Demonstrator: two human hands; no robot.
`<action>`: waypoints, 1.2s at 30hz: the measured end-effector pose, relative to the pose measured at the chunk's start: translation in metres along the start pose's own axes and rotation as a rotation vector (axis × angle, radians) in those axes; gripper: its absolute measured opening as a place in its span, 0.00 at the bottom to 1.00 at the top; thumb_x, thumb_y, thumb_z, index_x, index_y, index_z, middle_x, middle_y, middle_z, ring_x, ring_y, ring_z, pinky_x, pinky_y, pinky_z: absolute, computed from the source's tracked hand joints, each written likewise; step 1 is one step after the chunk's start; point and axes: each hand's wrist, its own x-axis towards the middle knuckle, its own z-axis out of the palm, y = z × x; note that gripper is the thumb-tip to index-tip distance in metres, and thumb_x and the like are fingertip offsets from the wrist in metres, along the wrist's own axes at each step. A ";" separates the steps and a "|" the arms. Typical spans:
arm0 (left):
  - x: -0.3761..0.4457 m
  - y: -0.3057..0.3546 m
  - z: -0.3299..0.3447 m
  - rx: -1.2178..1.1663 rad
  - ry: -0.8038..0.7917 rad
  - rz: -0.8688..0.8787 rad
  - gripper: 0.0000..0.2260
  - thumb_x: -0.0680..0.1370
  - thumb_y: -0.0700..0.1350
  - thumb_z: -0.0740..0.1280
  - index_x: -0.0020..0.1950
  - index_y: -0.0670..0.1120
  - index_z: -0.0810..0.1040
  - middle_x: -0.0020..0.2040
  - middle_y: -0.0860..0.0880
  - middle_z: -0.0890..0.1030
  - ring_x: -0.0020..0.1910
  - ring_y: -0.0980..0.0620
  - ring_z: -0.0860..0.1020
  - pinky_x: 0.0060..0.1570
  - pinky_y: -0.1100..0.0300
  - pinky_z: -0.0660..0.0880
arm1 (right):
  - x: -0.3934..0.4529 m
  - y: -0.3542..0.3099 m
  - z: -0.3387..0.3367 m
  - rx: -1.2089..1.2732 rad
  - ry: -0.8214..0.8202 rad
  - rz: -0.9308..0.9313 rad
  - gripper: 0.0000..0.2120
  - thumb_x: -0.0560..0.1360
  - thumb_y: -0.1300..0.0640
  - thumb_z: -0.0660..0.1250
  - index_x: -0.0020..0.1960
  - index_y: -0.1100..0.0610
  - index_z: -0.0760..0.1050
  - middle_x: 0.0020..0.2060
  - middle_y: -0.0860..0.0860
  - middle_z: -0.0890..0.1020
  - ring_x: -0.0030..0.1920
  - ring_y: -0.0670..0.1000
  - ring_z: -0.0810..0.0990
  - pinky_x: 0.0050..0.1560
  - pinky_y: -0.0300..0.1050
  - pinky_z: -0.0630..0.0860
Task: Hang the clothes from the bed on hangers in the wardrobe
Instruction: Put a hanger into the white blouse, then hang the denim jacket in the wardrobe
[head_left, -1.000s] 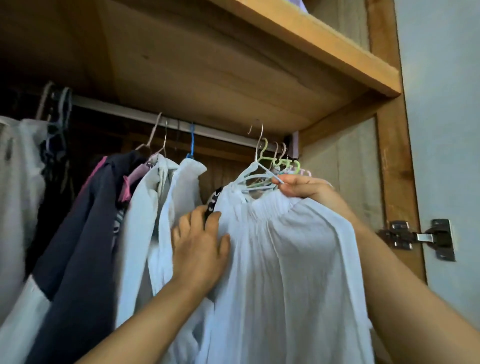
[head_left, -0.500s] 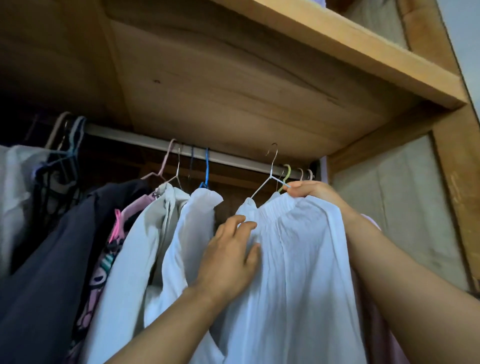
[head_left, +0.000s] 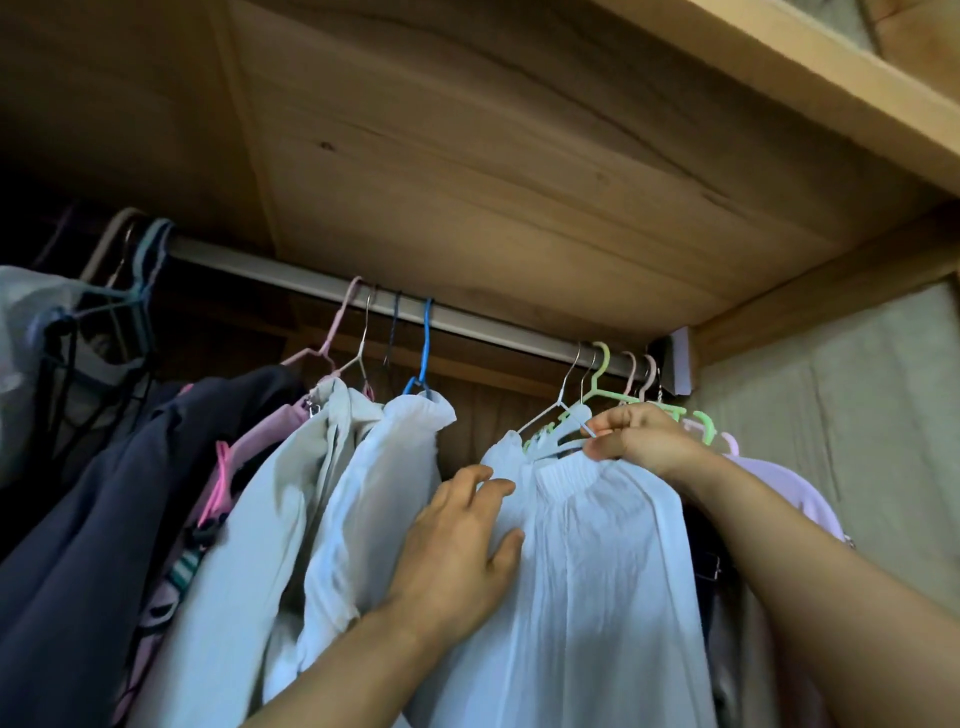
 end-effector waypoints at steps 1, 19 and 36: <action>-0.001 -0.002 0.001 0.005 0.004 0.004 0.20 0.80 0.54 0.57 0.71 0.55 0.62 0.72 0.56 0.58 0.71 0.58 0.59 0.69 0.63 0.58 | 0.002 0.001 0.000 -0.100 -0.028 -0.024 0.10 0.71 0.69 0.67 0.47 0.75 0.73 0.34 0.56 0.74 0.34 0.52 0.72 0.32 0.36 0.68; -0.069 0.023 0.036 -0.286 -0.024 0.140 0.22 0.74 0.59 0.55 0.60 0.49 0.76 0.59 0.53 0.74 0.58 0.56 0.73 0.55 0.69 0.66 | -0.177 0.039 0.023 -0.813 0.534 -0.489 0.21 0.68 0.50 0.65 0.58 0.60 0.77 0.50 0.55 0.79 0.52 0.59 0.74 0.58 0.46 0.63; -0.373 0.218 0.044 -1.026 -0.688 0.354 0.10 0.75 0.56 0.60 0.54 0.57 0.75 0.48 0.62 0.77 0.42 0.65 0.76 0.39 0.75 0.69 | -0.606 0.072 0.054 -0.788 0.398 0.439 0.14 0.71 0.50 0.65 0.56 0.49 0.74 0.46 0.42 0.77 0.49 0.44 0.73 0.48 0.30 0.69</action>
